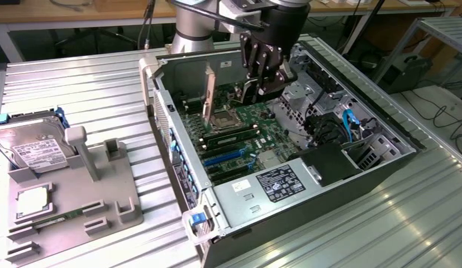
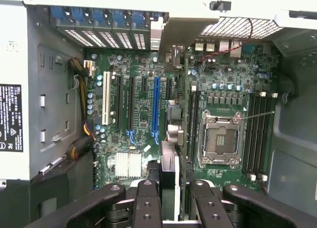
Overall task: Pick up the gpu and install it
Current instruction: 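Insert the gpu into the slot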
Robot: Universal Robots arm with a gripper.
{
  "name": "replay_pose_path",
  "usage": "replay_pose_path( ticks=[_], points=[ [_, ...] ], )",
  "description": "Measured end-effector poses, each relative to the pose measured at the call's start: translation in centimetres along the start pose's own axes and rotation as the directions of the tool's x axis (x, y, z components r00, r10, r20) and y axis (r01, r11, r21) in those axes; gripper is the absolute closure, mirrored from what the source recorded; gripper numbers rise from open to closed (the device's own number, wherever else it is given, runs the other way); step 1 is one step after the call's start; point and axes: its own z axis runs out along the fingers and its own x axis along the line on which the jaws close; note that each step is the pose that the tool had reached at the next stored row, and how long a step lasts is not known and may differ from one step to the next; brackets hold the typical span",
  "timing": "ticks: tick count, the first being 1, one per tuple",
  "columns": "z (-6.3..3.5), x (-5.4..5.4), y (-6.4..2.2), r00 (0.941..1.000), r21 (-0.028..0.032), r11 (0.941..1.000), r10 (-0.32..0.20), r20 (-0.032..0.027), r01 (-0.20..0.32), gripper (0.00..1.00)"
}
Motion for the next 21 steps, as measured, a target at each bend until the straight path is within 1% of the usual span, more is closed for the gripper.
replay_pose_path(
  ticks=[7,8,11,13,15,16,17,18,19,20,21],
  points=[
    [0.55,0.0,0.01,1.0,-0.0001,1.0,-0.003,0.0001,0.003,0.72],
    [0.68,0.0,0.01,1.0,-0.0012,1.0,-0.003,0.0001,0.003,0.72],
    [1.03,0.1,0.02,1.0,-0.0089,1.0,-0.003,0.0009,0.003,0.72],
    [1.2,0.1,0.03,1.0,-0.012,0.9999,-0.003,0.0011,0.003,0.72],
    [1.35,0.2,0.03,1.0,-0.0155,0.9999,-0.003,0.0042,0.003,0.72],
    [1.47,0.2,0.01,1.0,-0.0298,0.9996,-0.002,0.0049,0.002,0.72],
    [1.65,0.2,0.02,1.0,-0.0337,0.9994,-0.002,0.0051,0.002,0.72],
    [1.75,0.2,0.01,1.0,-0.0369,0.9993,-0.002,0.0003,0.002,0.72],
    [1.88,0.2,0.01,1.0,-0.0385,0.9993,-0.002,-0.0014,0.002,0.72],
    [2.1,0.2,0.02,1.0,-0.0404,0.9992,-0.002,-0.0016,0.002,0.72],
    [2.32,0.2,0.02,1.0,-0.0408,0.9992,-0.002,-0.0015,0.002,0.72]
  ],
)
